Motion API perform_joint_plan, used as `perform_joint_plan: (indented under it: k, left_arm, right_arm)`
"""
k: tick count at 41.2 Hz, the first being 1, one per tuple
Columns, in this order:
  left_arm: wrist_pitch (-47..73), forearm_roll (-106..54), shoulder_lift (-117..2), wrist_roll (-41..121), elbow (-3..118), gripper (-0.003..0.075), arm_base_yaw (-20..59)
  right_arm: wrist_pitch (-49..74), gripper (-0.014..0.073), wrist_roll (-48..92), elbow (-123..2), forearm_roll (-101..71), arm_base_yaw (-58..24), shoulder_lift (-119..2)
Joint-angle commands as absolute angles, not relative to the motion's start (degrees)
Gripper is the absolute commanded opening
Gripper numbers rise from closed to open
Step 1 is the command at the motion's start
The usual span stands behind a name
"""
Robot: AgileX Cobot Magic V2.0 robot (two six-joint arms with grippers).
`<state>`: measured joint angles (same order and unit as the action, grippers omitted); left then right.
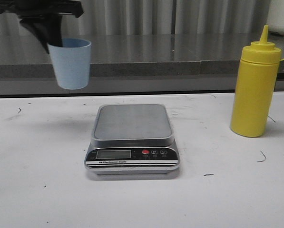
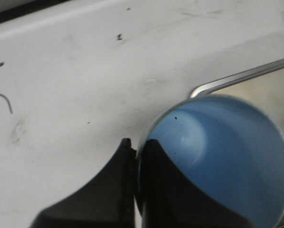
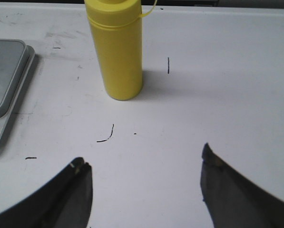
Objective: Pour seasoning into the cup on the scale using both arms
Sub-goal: 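Lift the blue cup with the left gripper and carry it over the scale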
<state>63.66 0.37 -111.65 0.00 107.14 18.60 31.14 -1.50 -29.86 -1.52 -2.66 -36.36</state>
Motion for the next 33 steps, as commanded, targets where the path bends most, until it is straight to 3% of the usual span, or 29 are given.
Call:
perform_joint_plan:
  k: [1, 13, 33]
  left_arm:
    - [61.80, 0.00, -107.94, 0.00, 109.78, -0.0020, 21.88]
    - [58.65, 0.45, -110.31, -7.42, 109.78, -0.0020, 28.53]
    - [56.38, 0.49, -116.86, -11.64, 109.78, -0.0020, 29.03]
  right_arm:
    - [27.25, 0.0508, -1.24, -31.41, -1.41, -2.64, -36.67]
    - [27.25, 0.0508, -1.24, -31.41, -1.41, -2.64, -36.67]
    - [27.25, 0.0508, -1.24, -31.41, -1.41, -2.64, -36.67]
